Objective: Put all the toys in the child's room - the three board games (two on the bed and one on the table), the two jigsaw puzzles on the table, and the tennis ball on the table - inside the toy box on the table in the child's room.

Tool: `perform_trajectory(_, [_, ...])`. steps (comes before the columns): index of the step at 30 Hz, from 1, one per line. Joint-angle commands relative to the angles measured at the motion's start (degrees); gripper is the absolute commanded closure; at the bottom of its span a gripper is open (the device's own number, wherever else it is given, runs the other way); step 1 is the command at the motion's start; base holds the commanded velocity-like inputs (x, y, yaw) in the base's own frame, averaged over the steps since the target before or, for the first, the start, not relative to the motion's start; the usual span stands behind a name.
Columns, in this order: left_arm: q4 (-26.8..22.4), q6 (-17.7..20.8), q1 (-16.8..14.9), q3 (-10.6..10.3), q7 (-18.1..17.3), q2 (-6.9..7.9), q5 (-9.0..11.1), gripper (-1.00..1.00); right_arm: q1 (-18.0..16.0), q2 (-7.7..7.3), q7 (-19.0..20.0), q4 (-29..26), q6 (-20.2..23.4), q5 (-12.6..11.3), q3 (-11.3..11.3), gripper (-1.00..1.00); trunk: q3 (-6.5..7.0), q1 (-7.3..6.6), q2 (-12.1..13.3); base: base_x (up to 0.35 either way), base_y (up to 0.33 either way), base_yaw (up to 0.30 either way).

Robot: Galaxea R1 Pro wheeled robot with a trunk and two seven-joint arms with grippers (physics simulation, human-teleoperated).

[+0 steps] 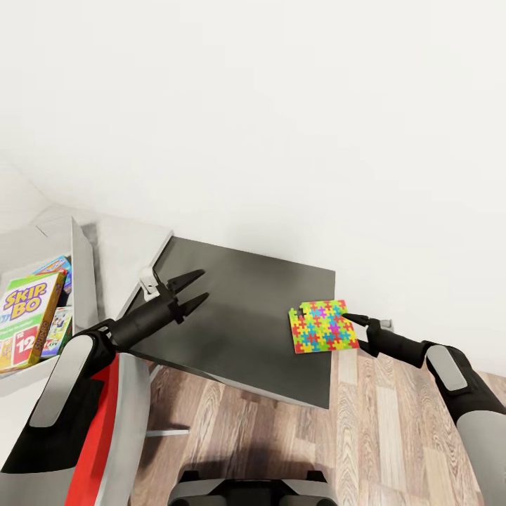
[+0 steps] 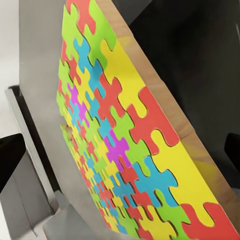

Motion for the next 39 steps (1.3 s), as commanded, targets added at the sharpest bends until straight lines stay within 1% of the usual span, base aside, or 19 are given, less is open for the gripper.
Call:
perform_trajectory(1, [0.0, 0.1, 0.0, 0.0, -0.1, 0.02, 0.0, -1.0, 0.0, 0.04, 0.4, 0.0, 0.3, 0.4, -0.1, -1.0, -0.07, 0.03, -0.1, 0.0, 0.0, 0.0])
perform_trajectory(18, [0.0, 0.1, 0.0, 0.0, -0.1, 0.02, 0.0, -1.0, 0.0, 0.17, 0.4, 0.0, 0.2, 0.7, 0.2, -1.0, -0.07, 0.03, -0.1, 0.0, 0.0, 0.0])
perform_trajectory(19, [0.0, 0.1, 0.0, 0.0, -0.1, 0.02, 0.0, -1.0, 0.0, 0.18, 0.4, 0.0, 0.3, 0.7, 0.2, 1.0, -0.07, 0.03, -0.1, 0.0, 0.0, 0.0])
perform_trajectory(39, [0.0, 0.1, 0.0, 0.0, -0.1, 0.02, 0.0, -1.0, 0.0, 0.16, 0.3, 0.0, 0.3, 0.8, 0.4, 1.0, -0.07, 0.03, -0.1, 0.0, 0.0, 0.0])
